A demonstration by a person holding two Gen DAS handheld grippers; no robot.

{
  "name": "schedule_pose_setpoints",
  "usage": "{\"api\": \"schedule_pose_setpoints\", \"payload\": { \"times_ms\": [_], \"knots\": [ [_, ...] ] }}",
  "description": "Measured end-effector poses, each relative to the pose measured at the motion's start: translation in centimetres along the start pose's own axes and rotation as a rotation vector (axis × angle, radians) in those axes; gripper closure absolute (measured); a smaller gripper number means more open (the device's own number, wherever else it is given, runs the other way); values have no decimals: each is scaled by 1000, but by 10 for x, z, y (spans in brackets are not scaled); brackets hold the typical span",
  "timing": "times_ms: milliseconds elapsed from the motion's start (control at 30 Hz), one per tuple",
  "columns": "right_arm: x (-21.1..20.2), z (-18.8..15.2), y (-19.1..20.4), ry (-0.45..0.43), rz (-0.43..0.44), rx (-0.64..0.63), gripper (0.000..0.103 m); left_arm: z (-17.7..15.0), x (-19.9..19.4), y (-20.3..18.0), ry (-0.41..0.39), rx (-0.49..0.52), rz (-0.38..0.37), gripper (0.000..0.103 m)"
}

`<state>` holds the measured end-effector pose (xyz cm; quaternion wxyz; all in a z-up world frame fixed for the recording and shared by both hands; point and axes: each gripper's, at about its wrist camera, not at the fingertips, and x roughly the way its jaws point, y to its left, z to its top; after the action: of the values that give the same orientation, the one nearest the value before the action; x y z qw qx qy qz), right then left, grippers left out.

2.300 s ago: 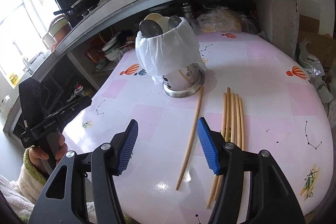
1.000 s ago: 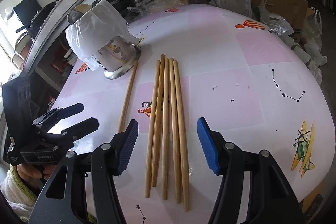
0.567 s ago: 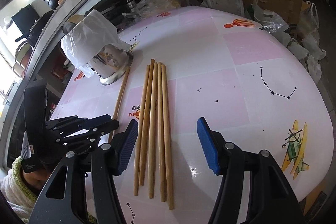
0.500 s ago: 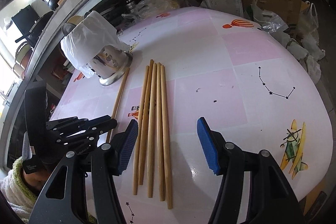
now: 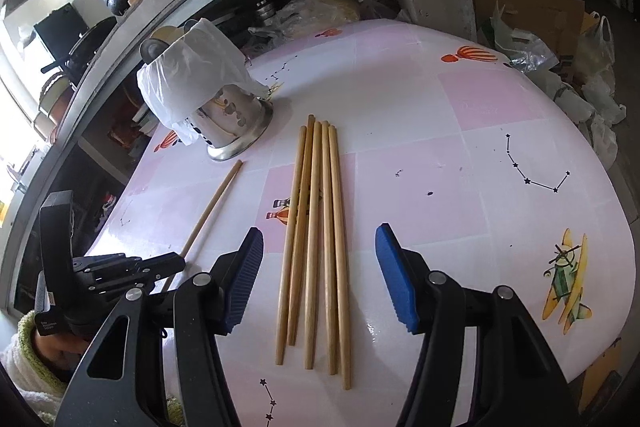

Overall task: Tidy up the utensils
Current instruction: 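Close the left tool on a single wooden chopstick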

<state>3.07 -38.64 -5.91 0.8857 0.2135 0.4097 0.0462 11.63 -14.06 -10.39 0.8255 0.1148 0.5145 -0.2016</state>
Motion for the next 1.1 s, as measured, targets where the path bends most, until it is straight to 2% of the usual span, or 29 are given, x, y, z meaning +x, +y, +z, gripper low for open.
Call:
{"api": "schedule_pose_setpoints", "payload": {
  "times_ms": [100,233,367,433,567,767,833,967,1100],
  "knots": [
    [4,-2,6,11,6,-15,46,-12,-4,16,28,-52,13,97],
    [10,-3,11,27,10,-21,46,-21,-10,33,42,-105,-16,97],
    [12,-1,17,33,10,-34,46,-12,-10,40,48,-126,-78,95],
    [11,-1,19,29,9,-39,46,-3,-7,44,54,-131,-116,88],
    [10,-1,19,29,2,-33,46,17,1,48,60,-107,-131,86],
    [11,0,15,34,-9,-22,46,52,16,48,46,-73,-101,86],
    [12,1,14,34,-12,-22,46,62,22,44,43,-44,-67,86],
    [12,2,12,32,-19,-21,46,73,36,44,75,-55,-47,86],
    [12,4,9,30,-30,-19,46,75,38,37,61,-47,-13,87]
  ]
}}
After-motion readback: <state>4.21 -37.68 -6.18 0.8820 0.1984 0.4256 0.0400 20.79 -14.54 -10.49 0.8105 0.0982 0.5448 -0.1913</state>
